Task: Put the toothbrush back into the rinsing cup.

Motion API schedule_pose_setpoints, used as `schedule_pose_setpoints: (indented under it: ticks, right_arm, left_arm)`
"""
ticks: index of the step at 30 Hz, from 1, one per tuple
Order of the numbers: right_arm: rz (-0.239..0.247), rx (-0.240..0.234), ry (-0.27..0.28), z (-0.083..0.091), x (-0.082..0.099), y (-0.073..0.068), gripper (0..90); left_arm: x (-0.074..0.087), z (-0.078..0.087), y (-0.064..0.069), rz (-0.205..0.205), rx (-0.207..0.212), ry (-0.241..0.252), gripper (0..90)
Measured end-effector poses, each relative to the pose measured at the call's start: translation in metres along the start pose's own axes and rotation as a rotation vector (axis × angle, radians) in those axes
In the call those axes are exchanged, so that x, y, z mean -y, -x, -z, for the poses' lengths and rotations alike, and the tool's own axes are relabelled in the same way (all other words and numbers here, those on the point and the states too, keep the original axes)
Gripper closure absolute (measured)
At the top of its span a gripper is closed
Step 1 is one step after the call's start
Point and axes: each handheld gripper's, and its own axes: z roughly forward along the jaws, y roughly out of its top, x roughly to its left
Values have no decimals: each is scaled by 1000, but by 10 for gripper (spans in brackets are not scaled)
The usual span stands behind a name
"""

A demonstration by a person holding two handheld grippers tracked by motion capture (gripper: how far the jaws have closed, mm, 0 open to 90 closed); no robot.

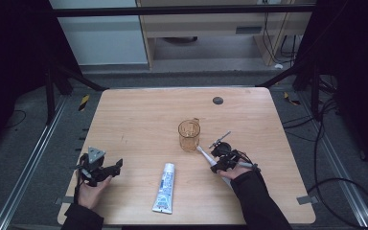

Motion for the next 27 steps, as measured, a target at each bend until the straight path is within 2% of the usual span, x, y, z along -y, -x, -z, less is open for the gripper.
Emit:
schedule_pose_setpoints:
  ticks: [19,27]
  right_arm:
    - [-25,13,-14,-2,1,1,671]
    - [-34,-4,12,10,3,2,673]
  left_arm:
    - [0,0,0,1,3,-2,222]
    - [0,0,1,0,4,-2,222]
